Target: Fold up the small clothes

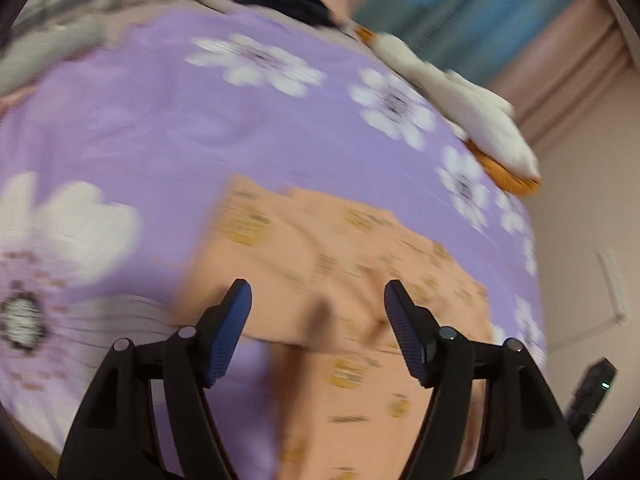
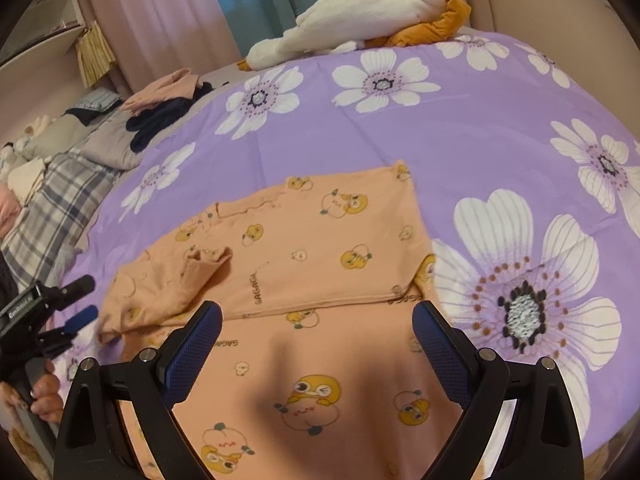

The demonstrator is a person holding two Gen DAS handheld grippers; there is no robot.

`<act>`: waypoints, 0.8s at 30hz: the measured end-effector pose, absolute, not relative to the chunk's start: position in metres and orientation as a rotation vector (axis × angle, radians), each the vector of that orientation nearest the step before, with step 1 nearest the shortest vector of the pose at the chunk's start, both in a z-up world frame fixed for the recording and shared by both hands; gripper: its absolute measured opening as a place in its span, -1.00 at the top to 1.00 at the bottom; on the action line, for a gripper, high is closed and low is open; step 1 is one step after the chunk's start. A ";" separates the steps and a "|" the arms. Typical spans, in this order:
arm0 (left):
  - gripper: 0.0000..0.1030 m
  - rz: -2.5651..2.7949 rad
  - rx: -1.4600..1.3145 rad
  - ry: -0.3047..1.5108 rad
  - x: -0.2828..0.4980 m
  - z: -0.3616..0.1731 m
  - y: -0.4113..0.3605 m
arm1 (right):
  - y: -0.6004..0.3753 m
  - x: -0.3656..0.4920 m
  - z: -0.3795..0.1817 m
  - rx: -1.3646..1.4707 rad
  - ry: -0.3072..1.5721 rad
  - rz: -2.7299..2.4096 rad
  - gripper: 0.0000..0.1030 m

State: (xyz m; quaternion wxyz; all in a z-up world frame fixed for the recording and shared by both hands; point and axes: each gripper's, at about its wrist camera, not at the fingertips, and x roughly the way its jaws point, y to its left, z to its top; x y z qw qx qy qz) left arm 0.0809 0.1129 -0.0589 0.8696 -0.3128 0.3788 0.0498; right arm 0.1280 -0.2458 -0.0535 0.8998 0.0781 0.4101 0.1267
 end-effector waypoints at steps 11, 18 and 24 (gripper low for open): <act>-0.33 0.145 -0.695 0.723 0.068 -0.078 0.151 | -0.204 0.133 -0.056 0.107 0.883 0.327 -0.85; -0.32 0.097 -0.760 0.670 0.061 -0.082 0.166 | -0.172 0.147 -0.064 0.105 0.933 0.360 -0.85; -0.32 0.116 -0.778 0.656 0.051 -0.082 0.177 | -0.156 0.160 -0.062 0.134 0.953 0.363 -0.85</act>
